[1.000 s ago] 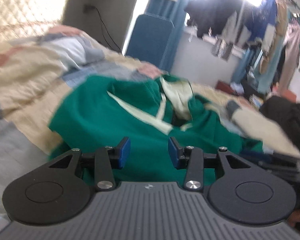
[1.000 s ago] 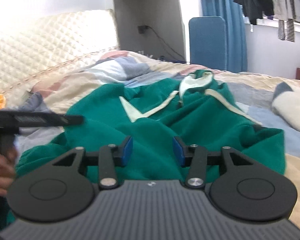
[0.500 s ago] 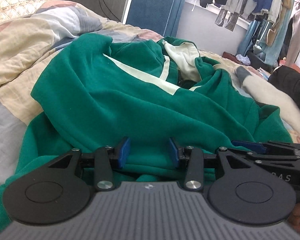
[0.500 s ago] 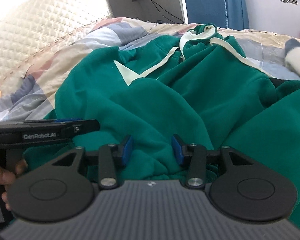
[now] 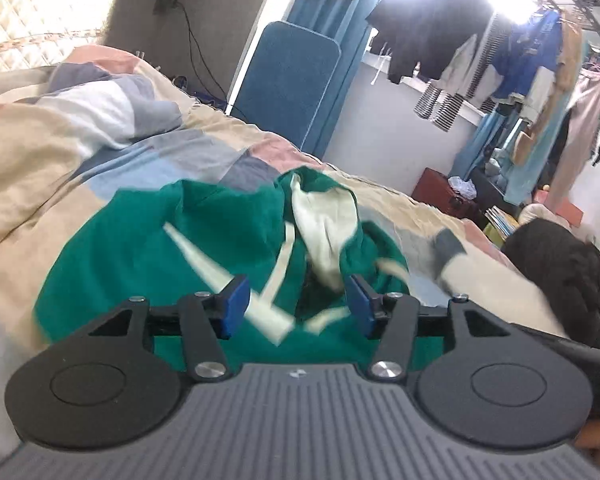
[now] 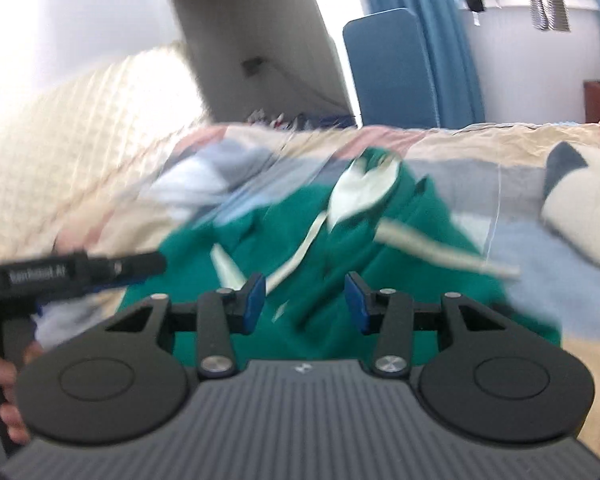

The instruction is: Fold large clothes

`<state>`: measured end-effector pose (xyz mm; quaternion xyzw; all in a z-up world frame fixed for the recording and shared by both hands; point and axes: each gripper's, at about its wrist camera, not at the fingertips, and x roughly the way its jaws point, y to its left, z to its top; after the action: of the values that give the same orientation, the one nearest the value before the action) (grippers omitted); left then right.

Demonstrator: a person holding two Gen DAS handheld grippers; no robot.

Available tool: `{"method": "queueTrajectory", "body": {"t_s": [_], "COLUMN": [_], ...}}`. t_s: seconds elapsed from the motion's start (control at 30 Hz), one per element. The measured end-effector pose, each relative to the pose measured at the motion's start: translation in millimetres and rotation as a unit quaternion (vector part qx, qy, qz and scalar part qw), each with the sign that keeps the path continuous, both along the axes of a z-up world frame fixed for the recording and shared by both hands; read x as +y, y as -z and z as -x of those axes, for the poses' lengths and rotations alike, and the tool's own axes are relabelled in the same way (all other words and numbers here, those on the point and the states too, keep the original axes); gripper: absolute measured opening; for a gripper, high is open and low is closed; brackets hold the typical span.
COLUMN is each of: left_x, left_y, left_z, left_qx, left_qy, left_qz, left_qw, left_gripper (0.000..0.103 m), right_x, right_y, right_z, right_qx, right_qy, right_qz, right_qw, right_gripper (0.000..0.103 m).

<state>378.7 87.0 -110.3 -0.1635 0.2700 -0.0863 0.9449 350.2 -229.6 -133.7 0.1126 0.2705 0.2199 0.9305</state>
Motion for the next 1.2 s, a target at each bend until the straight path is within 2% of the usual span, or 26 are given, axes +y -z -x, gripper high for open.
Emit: {"method": "queueTrajectory", "body": {"t_s": [0.03, 0.07, 0.1, 0.13, 0.27, 0.33, 0.4, 0.47, 0.57, 0.63, 0.73, 0.77, 0.8, 0.83, 0.87, 0.93, 1.03, 1.2], "left_x": [-1, -1, -2, -2, 0, -3, -7, -6, -9, -16, -21, -24, -27, -30, -31, -31, -24, -15], "left_y": [-3, -5, -6, -7, 8, 20, 30, 42, 66, 79, 95, 98, 100, 102, 102, 97, 78, 27], "left_z": [-18, -34, -53, -71, -149, -197, -240, -278, -332, -361, -380, -384, -388, -391, -392, -389, -370, -325], "left_qx": [0.005, 0.008, 0.011, 0.013, 0.035, 0.046, 0.045, 0.048, 0.079, 0.101, 0.129, 0.137, 0.141, 0.148, 0.150, 0.145, 0.126, 0.068], "left_qy": [0.001, 0.002, 0.000, -0.006, -0.002, 0.003, 0.006, 0.008, 0.020, 0.030, 0.048, 0.048, 0.049, 0.054, 0.055, 0.057, 0.061, 0.062], "left_qz": [0.000, 0.001, -0.001, -0.002, 0.024, 0.007, -0.012, -0.013, 0.004, -0.006, 0.026, 0.025, 0.018, 0.009, 0.002, 0.003, 0.008, 0.005], "left_qw": [1.0000, 1.0000, 0.9999, 0.9999, 0.9991, 0.9989, 0.9989, 0.9987, 0.9966, 0.9944, 0.9901, 0.9891, 0.9886, 0.9876, 0.9872, 0.9877, 0.9902, 0.9957], "left_gripper": [0.060, 0.060, 0.060, 0.060, 0.061, 0.061, 0.061, 0.061, 0.061, 0.060, 0.058, 0.056, 0.042, 0.026, 0.021, 0.014, 0.012, 0.012], "right_x": [-5, -9, -11, -15, -11, -3, 4, 14, 22, 22, 21, 21, 21, 22, 24, 26, 28, 32], "right_y": [-4, -7, -7, -7, 11, 22, 32, 41, 55, 63, 71, 72, 73, 74, 73, 66, 47, -2], "right_z": [-16, -34, -48, -68, -150, -190, -230, -260, -298, -317, -336, -340, -343, -345, -343, -335, -315, -264], "right_qx": [0.000, 0.000, -0.001, -0.002, 0.015, 0.021, 0.029, 0.033, 0.055, 0.074, 0.100, 0.105, 0.110, 0.116, 0.119, 0.101, 0.054, -0.039], "right_qy": [0.006, 0.014, 0.020, 0.025, 0.027, 0.034, 0.030, 0.030, 0.025, 0.026, 0.030, 0.031, 0.030, 0.028, 0.026, 0.016, 0.021, 0.012], "right_qz": [-0.001, 0.001, 0.000, -0.005, 0.009, 0.018, 0.008, 0.012, 0.013, 0.010, -0.004, -0.005, -0.004, 0.000, 0.006, 0.019, 0.035, 0.042], "right_qw": [1.000, 1.000, 1.000, 1.000, 0.999, 0.999, 0.999, 0.999, 0.998, 0.997, 0.995, 0.994, 0.993, 0.993, 0.993, 0.995, 0.998, 0.998], "right_gripper": [0.051, 0.065, 0.073, 0.075, 0.074, 0.074, 0.074, 0.073, 0.072, 0.068, 0.055, 0.047, 0.040, 0.027, 0.022, 0.019, 0.017, 0.016]}}
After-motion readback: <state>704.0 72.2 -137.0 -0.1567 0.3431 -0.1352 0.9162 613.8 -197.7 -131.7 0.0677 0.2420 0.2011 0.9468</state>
